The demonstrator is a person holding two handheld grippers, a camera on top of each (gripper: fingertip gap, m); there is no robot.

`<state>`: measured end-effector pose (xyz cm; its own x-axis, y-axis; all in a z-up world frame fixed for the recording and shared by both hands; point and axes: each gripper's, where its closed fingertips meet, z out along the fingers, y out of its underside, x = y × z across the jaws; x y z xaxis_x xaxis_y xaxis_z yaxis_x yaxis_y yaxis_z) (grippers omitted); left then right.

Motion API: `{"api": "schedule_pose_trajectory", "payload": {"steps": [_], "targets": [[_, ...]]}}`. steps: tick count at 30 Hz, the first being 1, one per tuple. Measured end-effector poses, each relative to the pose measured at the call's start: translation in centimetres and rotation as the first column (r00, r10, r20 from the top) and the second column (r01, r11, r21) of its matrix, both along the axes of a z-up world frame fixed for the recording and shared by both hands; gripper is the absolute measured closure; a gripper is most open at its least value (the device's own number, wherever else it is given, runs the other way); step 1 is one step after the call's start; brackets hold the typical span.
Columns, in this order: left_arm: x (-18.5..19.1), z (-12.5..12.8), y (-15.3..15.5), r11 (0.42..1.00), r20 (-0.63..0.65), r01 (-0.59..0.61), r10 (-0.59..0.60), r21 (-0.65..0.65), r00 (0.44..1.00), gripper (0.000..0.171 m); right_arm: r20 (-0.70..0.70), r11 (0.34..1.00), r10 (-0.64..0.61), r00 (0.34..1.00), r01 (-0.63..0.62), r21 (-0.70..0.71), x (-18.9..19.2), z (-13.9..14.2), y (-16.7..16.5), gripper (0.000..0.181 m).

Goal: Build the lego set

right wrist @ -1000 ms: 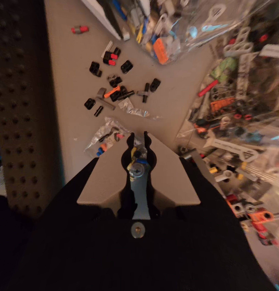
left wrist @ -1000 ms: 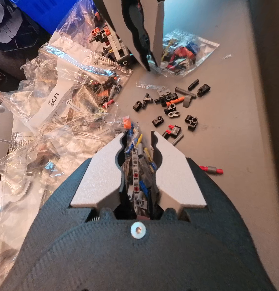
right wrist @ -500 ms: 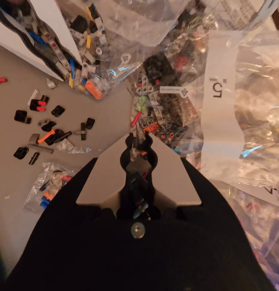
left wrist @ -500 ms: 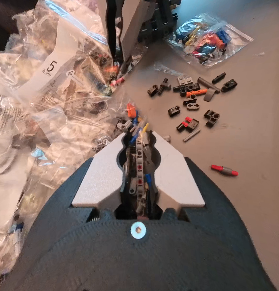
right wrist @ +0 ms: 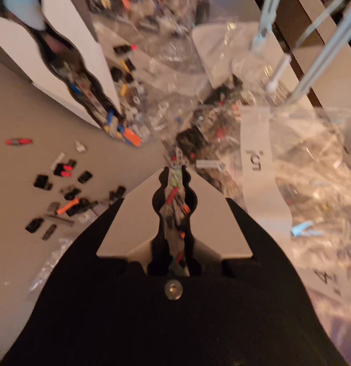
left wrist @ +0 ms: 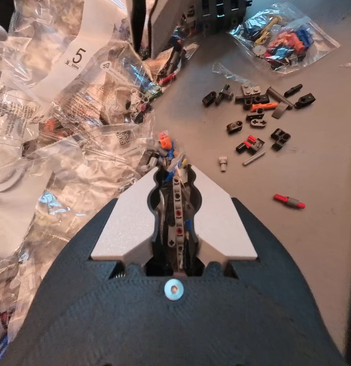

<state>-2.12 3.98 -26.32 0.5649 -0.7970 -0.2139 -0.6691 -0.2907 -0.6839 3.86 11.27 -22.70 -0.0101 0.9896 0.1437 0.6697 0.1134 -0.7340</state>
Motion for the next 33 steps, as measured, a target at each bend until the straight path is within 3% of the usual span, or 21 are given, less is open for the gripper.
{"api": "schedule_pose_trajectory", "payload": {"steps": [3, 7, 11, 14, 20, 22, 24, 26, 28, 33], "targets": [[0.0, 0.1, 0.0, 1.0, 0.004, 0.0, 0.0, -0.001, 1.0, 0.148, 0.002, 0.997, 0.035, 0.999, -0.035, -0.064, -2.5, -0.7, -1.2, 0.165], [0.0, -0.4, -0.7, 0.998, 0.009, 0.006, -0.006, -0.06, 1.0, 0.15, 0.123, 0.995, -0.008, 0.992, -0.004, 0.097, -4.0, -2.6, 0.1, 0.163], [-0.3, -0.4, -0.9, 0.996, 0.026, -0.008, 0.01, -0.09, 1.0, 0.153, 0.095, 0.994, -0.074, 0.993, 0.066, 0.088, -5.9, -2.1, 1.5, 0.155], [-0.7, -0.4, -1.2, 0.994, 0.029, -0.016, 0.019, -0.105, 0.999, 0.154, 0.159, 0.996, -0.085, 0.984, 0.08, 0.039, -5.6, -3.8, 2.0, 0.155], [-1.2, -0.4, -1.9, 0.991, 0.013, -0.019, 0.021, -0.134, 1.0, 0.157, 0.279, 0.992, -0.102, 0.955, 0.118, -0.039, -2.3, -3.7, 2.2, 0.165], [-1.2, -0.4, -2.0, 0.991, 0.008, -0.017, 0.018, -0.13, 1.0, 0.156, 0.254, 0.993, -0.106, 0.961, 0.116, -0.025, -2.1, -3.0, 2.6, 0.166], [-1.2, -0.3, -2.0, 0.992, 0.01, -0.015, 0.016, -0.124, 1.0, 0.157, 0.202, 0.992, -0.089, 0.975, 0.106, -0.074, -2.8, -2.6, 2.1, 0.16], [-1.3, -0.2, -1.7, 0.993, 0.01, -0.023, 0.024, -0.115, 1.0, 0.156, 0.236, 0.991, -0.109, 0.966, 0.124, -0.05, -2.9, -3.5, 2.5, 0.148], [-1.4, -0.2, -1.5, 0.994, 0.004, -0.029, 0.029, -0.101, 1.0, 0.155, 0.252, 0.994, -0.113, 0.961, 0.109, 0.029, -3.2, -4.2, 2.8, 0.153], [-1.4, 0.1, -1.1, 0.996, 0.023, -0.042, 0.044, -0.079, 0.999, 0.153, 0.224, 0.998, -0.068, 0.972, 0.062, 0.032, -3.4, -3.6, 2.0, 0.181]]}}
